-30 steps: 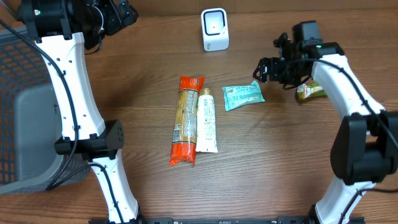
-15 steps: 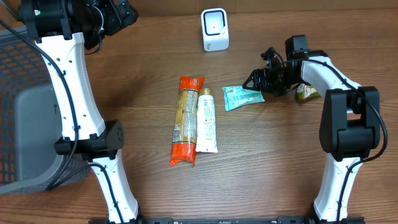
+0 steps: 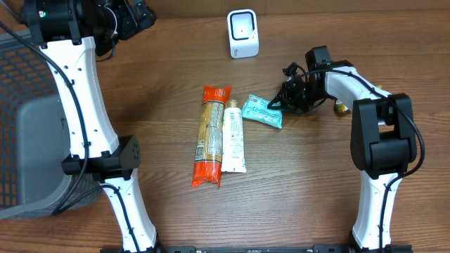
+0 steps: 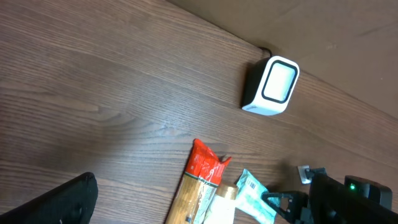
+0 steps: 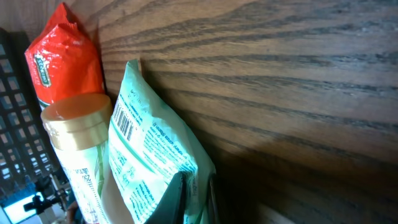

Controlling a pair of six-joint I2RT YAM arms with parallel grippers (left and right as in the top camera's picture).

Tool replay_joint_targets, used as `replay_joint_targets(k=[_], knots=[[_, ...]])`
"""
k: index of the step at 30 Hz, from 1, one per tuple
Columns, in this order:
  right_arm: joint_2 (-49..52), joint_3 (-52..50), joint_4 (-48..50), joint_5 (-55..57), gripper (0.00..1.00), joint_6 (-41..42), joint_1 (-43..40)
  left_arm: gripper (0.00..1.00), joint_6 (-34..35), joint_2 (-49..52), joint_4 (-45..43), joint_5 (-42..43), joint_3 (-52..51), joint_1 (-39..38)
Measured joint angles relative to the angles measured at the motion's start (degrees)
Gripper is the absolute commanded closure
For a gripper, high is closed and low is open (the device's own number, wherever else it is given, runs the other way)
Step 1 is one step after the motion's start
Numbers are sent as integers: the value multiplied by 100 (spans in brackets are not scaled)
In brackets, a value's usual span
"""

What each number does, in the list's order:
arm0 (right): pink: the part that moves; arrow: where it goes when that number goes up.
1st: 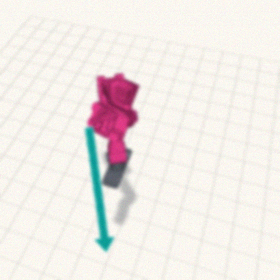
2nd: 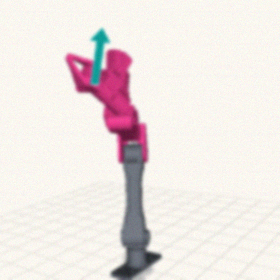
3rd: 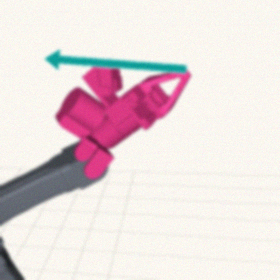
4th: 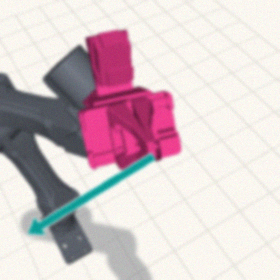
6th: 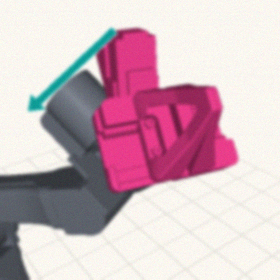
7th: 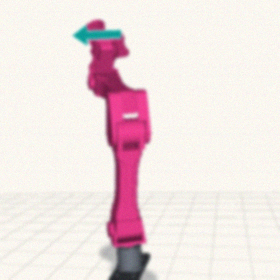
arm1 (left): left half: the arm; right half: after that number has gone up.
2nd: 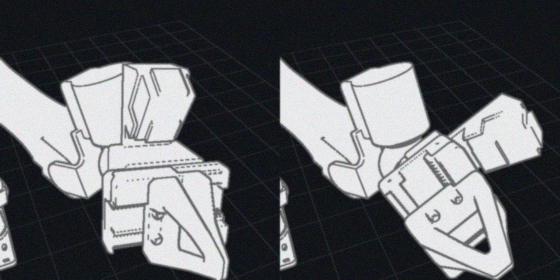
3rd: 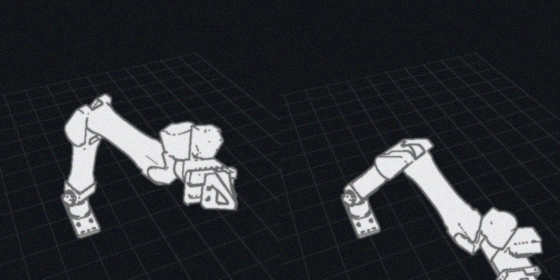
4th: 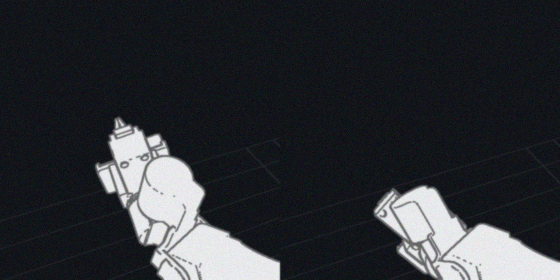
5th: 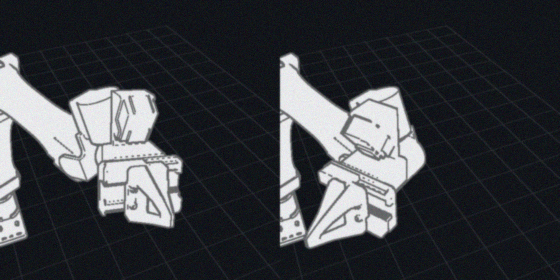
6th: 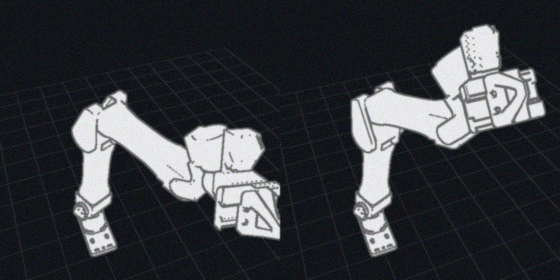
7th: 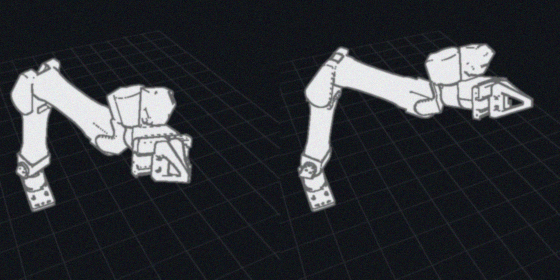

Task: Scan the item barcode
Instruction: 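Lift the mint packet and move it toward the scanner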

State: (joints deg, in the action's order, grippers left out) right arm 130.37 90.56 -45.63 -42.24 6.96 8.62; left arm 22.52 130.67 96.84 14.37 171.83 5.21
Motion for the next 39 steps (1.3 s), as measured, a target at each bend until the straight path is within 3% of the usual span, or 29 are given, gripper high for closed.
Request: replay_joint_targets(k=[6, 14, 21, 25, 39], knots=[[4, 0, -48, -151, 96, 254, -42, 0, 0, 0, 0, 0, 0, 0], [-380, 4, -636, 103, 96, 7, -140, 0, 0, 0, 2, 0, 0, 0], [-2957, 57, -866, 791, 96, -599, -131, 0, 0, 0, 2, 0, 0, 0], [-3727, 87, -979, 1161, 96, -852, 13, 0, 0, 0, 0, 0, 0, 0], [-3919, 114, -909, 2503, 96, -918, 1108, 0, 0, 0, 2, 0, 0, 0]])
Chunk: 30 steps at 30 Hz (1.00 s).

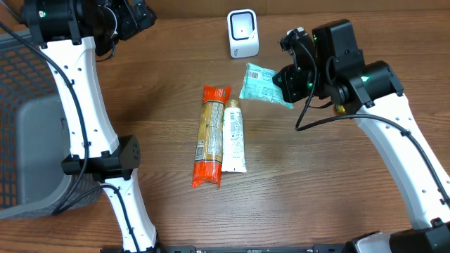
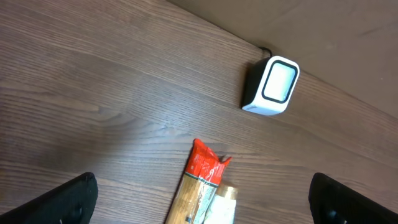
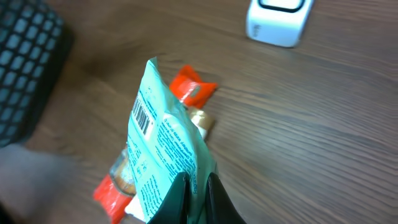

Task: Scan the item barcode
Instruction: 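Lift the mint packet and move it toward the scanner, then hold the mint packet's barcode against the scanner window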

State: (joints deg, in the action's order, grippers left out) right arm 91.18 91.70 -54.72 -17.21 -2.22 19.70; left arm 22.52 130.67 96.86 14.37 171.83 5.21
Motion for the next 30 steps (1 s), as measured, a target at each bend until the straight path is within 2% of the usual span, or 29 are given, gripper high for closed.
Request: replay_joint_targets(k=[5, 8, 12, 16, 20, 26, 30], knots=[[13, 885, 87, 837, 96, 125, 0, 0, 0, 0, -4, 0, 0, 0], [-7, 1493, 651, 1567, 96, 26, 61, 0, 0, 0, -2, 0, 0, 0], [4, 1580, 1554, 2994, 96, -557, 470, 0, 0, 0, 0, 0, 0, 0], [426, 1600, 2461, 4269, 96, -1506, 916, 0, 0, 0, -4, 0, 0, 0], [1484, 1611, 3423, 5250, 96, -2955, 1104, 0, 0, 0, -2, 0, 0, 0], [2675, 1596, 4531, 5595, 96, -5064, 1108, 0, 0, 0, -2, 0, 0, 0], [3069, 1591, 5327, 5665, 96, -6011, 1108, 0, 0, 0, 0, 2, 0, 0]])
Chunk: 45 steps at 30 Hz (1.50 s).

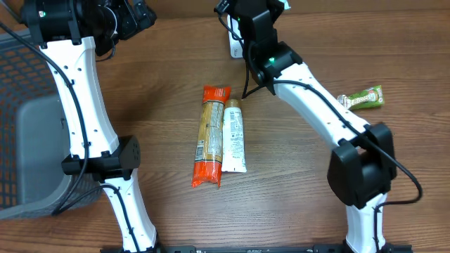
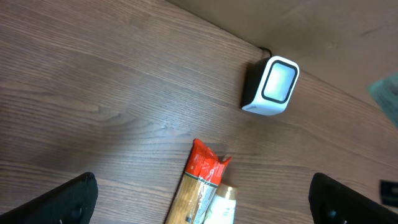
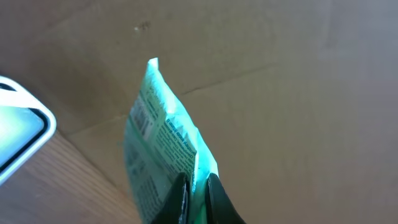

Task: Scan the item barcode
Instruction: 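Hold the mint packet's barcode against the scanner window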

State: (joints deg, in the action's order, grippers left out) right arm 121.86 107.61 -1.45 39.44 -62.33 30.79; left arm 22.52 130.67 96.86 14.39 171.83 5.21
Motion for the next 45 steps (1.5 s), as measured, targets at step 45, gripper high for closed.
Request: replay_joint_targets(k=[45], knots=[[1152, -2, 621, -699, 96, -3759, -229, 0, 0, 0, -2, -2, 0, 0]])
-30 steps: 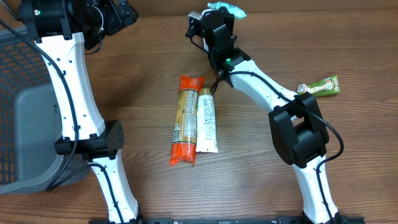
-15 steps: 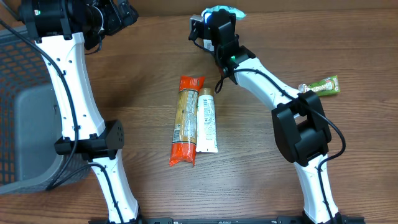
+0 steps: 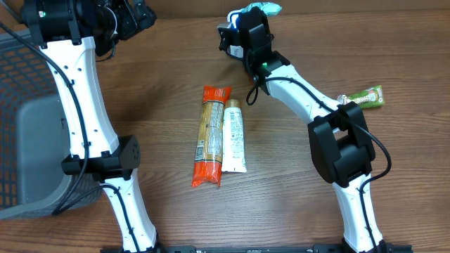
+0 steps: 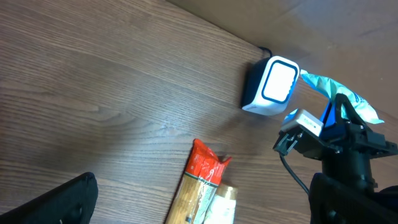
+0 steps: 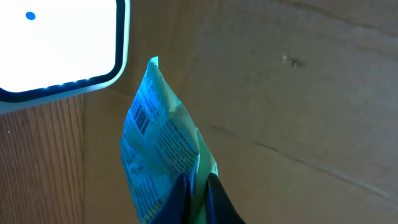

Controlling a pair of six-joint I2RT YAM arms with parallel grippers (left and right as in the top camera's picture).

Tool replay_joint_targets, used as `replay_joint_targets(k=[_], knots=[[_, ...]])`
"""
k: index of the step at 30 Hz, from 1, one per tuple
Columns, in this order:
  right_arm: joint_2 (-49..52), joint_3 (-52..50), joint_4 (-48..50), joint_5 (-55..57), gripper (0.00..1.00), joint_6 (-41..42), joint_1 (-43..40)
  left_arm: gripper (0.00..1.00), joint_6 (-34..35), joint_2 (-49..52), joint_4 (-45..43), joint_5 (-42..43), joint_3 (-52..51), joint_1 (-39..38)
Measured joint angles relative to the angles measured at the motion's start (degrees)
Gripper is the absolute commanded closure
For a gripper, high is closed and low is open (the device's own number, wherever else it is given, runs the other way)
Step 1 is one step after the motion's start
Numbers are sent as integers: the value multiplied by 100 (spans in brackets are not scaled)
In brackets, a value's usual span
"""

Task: Scan the item barcode
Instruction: 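Hold the mint packet's barcode against the scanner window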

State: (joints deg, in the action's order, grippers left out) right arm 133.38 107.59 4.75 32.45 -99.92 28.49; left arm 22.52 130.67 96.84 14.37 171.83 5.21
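Observation:
A mint-green packet hangs in my right gripper, which is shut on its lower edge. Its printed side, with the barcode, is lit blue and faces the white scanner, whose glowing face is close at the upper left. From overhead, the packet sticks out at the table's back edge and my right gripper covers most of the scanner. The left wrist view shows the scanner with the packet just right of it. My left gripper is open, high over the table.
An orange pasta packet and a white tube lie side by side mid-table. A green snack bar lies at the right. A dark mesh basket stands at the left edge.
My right gripper has brought the packet closer to the scanner: the scanner's lit face now fills the upper left of the right wrist view, and the packet glows blue. The left arm is unmoved.
My right gripper was shut on the packet where it lay beside the white tube. Then it held the packet in the air right of the scanner. Then it was up at the back by the scanner, and now the barcode side faces the lit scanner.

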Motion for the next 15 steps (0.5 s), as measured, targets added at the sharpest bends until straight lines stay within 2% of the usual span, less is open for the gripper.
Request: replay_joint_targets(k=[15], knots=[[0, 0, 310, -9, 96, -210, 96, 0, 0, 0, 2, 0, 0, 0]])
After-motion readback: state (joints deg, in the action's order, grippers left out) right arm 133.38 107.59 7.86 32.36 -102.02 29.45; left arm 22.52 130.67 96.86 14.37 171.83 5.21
